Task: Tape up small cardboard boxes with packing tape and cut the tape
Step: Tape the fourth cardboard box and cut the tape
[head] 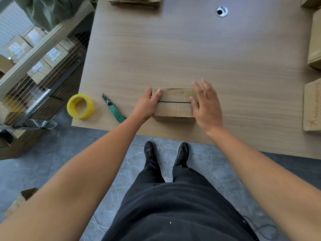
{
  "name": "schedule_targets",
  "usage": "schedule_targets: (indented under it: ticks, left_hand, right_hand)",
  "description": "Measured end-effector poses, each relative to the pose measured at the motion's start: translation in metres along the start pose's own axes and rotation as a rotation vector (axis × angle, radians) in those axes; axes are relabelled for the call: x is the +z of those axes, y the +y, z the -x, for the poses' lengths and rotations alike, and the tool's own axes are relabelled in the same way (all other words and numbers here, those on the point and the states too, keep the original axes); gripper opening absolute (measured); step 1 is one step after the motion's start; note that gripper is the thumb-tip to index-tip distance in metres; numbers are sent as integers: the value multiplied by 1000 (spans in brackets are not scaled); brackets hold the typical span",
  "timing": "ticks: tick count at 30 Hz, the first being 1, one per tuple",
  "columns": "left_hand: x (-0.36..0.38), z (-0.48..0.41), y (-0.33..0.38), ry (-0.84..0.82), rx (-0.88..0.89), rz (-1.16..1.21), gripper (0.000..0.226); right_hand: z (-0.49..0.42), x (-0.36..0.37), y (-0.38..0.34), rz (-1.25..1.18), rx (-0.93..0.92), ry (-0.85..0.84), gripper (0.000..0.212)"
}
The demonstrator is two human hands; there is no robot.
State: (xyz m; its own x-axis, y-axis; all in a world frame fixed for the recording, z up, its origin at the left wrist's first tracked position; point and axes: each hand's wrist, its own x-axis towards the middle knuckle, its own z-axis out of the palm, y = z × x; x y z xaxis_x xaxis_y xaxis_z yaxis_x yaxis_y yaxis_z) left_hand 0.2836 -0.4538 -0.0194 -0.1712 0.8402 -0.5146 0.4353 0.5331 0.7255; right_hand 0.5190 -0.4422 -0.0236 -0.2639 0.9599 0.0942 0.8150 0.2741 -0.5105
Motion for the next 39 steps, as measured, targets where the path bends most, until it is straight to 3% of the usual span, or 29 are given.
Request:
schedule_targets:
  ticks: [3,7,10,12,15,19,25,31,33,36,39]
  left_hand:
    - [-11,-3,7,18,66,-116,55]
    - [-40,3,-3,69,114,-54,47]
    - [-93,15,-53,403,99,-93,35]
    - [-136,23,-106,591,-34,-246,35]
    - [-180,32,-179,413,-197,-649,53]
    - [-200,26,-204,348,14,-813,30]
    - [-182,37,-138,455,342,-624,21]
    - [-102,30,-38,253,816,-749,38]
    - [-79,27,-20,179,887,-808,36]
    - [-64,19,-15,119,870,-832,34]
    - [-65,16,-14,113,872,-874,40]
  right_hand:
    - [-12,7,-25,243,14,-318,67]
    - [-9,24,-51,386,40,-364,76]
    - [-16,32,-62,406,65,-371,75]
    - [-19,37,-64,436,71,-355,75]
    - [-18,39,-66,459,67,-336,73]
    - [-18,37,-69,475,78,-339,74]
    - [-19,35,-69,451,75,-324,78]
    - [-15,26,-67,233,19,-237,69]
    - [-13,23,-64,29,41,-201,66]
    - [-16,14,-61,-303,123,-201,76]
    - [-23,8,-58,-246,32,-249,68]
